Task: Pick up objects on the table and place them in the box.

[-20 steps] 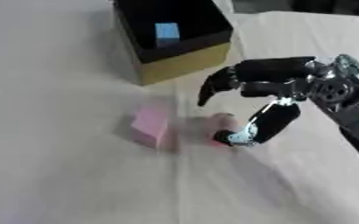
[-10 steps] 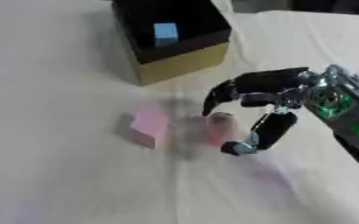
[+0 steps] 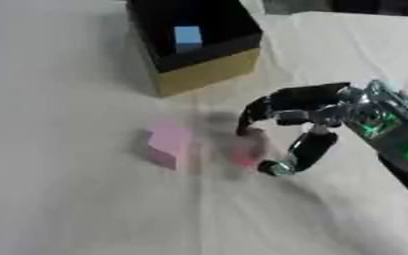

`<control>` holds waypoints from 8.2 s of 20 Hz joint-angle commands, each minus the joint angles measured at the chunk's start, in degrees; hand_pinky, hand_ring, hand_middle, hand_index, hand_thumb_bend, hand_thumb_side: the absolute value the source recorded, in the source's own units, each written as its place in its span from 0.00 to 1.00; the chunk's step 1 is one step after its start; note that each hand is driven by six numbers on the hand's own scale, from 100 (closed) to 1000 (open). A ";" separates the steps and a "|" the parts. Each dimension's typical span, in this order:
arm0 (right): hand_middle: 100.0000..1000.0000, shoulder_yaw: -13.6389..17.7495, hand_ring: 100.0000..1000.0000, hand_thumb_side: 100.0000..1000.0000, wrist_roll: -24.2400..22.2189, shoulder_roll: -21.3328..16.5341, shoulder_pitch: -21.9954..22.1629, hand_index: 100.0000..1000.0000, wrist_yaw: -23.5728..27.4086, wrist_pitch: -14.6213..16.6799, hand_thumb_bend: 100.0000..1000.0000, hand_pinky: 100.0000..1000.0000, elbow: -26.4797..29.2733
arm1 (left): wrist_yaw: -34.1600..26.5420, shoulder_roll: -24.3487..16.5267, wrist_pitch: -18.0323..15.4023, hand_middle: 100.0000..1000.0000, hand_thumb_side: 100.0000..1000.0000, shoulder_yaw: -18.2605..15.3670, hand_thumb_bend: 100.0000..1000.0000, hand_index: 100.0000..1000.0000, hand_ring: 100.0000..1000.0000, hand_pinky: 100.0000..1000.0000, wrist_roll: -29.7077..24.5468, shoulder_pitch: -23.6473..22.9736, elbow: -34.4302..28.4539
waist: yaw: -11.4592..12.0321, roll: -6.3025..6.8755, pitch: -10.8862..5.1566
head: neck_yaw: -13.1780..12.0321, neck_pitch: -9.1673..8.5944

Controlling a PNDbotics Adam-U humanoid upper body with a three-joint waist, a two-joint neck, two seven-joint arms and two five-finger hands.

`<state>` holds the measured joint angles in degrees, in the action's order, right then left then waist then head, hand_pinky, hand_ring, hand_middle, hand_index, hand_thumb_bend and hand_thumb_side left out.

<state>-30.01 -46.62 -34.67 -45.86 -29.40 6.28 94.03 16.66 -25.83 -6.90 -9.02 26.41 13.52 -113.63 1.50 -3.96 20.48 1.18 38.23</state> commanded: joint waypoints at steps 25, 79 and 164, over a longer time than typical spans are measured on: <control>0.49 1.59 0.66 0.13 18.21 -0.97 -2.70 0.55 -4.86 -1.63 0.00 0.66 -2.30 | -0.01 -1.41 -0.15 0.69 0.94 -0.24 0.00 0.85 0.60 0.72 -0.81 0.53 -0.96 | 0.30 0.36 -1.28 | 0.48 -0.38; 0.83 21.01 0.88 0.42 36.10 22.18 -30.25 0.87 -38.62 1.97 0.33 0.83 -47.93 | -0.96 -1.12 -0.07 0.70 0.94 0.89 0.00 0.85 0.60 0.72 -3.22 1.44 -0.96 | 3.64 -0.18 -1.54 | 3.62 0.04; 0.77 32.02 0.84 0.82 45.98 -2.43 -0.39 0.81 8.38 -17.58 0.05 0.83 20.56 | 26.91 -20.26 -2.07 0.81 0.51 36.65 0.59 0.88 0.82 0.86 -75.34 32.43 7.87 | -5.70 4.24 -1.61 | -0.71 0.77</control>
<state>1.12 -0.85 -36.09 -45.78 -21.52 -11.24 113.74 42.63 -45.43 -8.56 27.76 -48.98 44.92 -105.70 -4.09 0.24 19.87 0.47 39.66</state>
